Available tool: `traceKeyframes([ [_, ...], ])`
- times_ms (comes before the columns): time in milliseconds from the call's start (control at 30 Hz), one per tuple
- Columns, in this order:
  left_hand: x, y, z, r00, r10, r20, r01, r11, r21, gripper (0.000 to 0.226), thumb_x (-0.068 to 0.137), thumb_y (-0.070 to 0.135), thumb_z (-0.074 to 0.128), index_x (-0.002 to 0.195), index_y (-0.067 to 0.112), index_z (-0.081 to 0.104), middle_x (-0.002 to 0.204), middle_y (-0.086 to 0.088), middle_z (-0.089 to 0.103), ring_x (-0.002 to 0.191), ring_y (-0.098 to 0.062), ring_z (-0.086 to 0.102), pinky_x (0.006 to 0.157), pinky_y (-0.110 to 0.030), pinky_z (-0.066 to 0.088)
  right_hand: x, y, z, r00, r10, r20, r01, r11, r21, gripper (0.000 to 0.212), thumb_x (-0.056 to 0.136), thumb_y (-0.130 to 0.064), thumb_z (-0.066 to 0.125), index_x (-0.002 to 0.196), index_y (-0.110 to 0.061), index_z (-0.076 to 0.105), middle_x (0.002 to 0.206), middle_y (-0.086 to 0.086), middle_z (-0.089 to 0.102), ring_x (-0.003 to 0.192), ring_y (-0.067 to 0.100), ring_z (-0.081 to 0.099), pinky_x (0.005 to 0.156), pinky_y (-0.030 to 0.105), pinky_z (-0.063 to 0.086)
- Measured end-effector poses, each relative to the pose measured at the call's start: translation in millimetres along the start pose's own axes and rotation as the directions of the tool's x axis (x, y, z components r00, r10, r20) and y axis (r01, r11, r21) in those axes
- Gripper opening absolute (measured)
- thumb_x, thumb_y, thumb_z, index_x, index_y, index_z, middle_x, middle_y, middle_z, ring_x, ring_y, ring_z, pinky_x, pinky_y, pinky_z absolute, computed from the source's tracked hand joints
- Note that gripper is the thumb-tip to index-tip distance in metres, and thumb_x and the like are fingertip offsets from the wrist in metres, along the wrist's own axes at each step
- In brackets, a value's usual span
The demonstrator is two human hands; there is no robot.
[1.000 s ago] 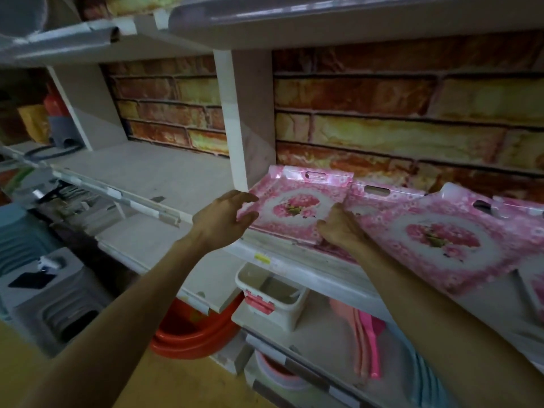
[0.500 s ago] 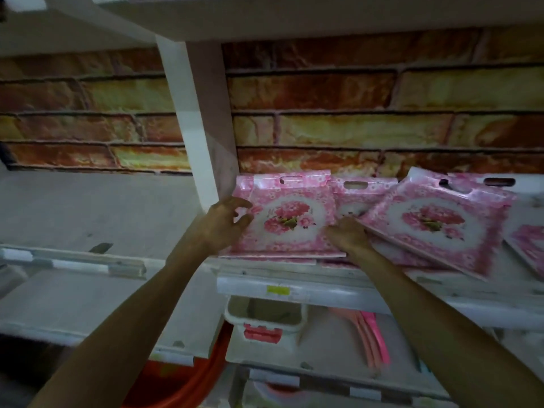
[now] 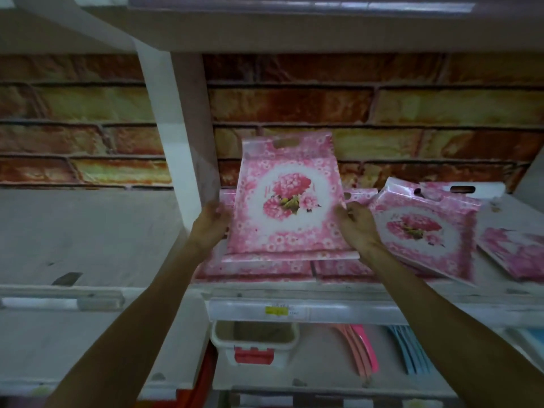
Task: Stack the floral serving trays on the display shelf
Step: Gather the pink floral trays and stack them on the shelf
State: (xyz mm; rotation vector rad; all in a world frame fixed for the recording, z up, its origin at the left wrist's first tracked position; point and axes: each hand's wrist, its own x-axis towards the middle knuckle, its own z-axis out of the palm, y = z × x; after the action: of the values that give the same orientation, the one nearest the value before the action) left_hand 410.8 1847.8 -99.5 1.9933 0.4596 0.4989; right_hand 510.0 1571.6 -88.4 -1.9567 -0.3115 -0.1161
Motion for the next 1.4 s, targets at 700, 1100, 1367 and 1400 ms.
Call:
traceKeyframes([
  [700, 9, -25, -24, 0.987, 0.039, -0.154, 0.008, 0.955, 0.295, 0.032, 0.094, 0.032, 0.057, 0.103, 0.001, 0.055, 0.095, -0.012, 0.063, 0.082, -0.027, 0.057, 0.069, -0.032, 0.041, 18, 11, 53, 0.984, -0.138, 0.115, 0.17, 0.92, -0.352, 0.029, 0.096, -0.037, 0.047, 0.083, -0.011, 0.048, 0.068, 0.004, 0.055, 0.07, 0.027, 0.06, 0.067, 0.034, 0.048],
  [1100, 14, -58, -26, 0.996, -0.089, 0.003, 0.072, 0.82, 0.568, 0.031, 0.096, 0.04, 0.049, 0.097, 0.009, 0.051, 0.096, -0.01, 0.06, 0.082, -0.025, 0.056, 0.069, -0.033, 0.043, 9, 10, 68, 0.948, -0.063, 0.313, 0.268, 0.689, -0.673, 0.035, 0.1, -0.037, 0.039, 0.094, -0.006, 0.055, 0.096, 0.013, 0.069, 0.08, 0.03, 0.067, 0.063, 0.031, 0.049],
  [1367, 14, -61, -22, 0.999, -0.028, 0.036, -0.003, 0.753, 0.658, 0.033, 0.099, 0.039, 0.042, 0.097, 0.007, 0.05, 0.096, -0.013, 0.06, 0.081, -0.027, 0.06, 0.074, -0.039, 0.055, 7, 8, 71, 0.947, -0.079, 0.31, 0.295, 0.593, -0.749, 0.037, 0.1, -0.028, 0.042, 0.116, 0.002, 0.058, 0.108, 0.015, 0.067, 0.091, 0.032, 0.068, 0.065, 0.031, 0.046],
  [1400, 14, -62, -21, 0.999, -0.023, 0.039, -0.009, 0.743, 0.67, 0.033, 0.099, 0.039, 0.041, 0.097, 0.007, 0.05, 0.096, -0.014, 0.06, 0.081, -0.028, 0.06, 0.075, -0.04, 0.055, 6, 8, 73, 0.947, -0.078, 0.31, 0.297, 0.577, -0.761, 0.036, 0.1, -0.027, 0.043, 0.118, 0.001, 0.058, 0.109, 0.014, 0.067, 0.092, 0.031, 0.069, 0.065, 0.031, 0.045],
])
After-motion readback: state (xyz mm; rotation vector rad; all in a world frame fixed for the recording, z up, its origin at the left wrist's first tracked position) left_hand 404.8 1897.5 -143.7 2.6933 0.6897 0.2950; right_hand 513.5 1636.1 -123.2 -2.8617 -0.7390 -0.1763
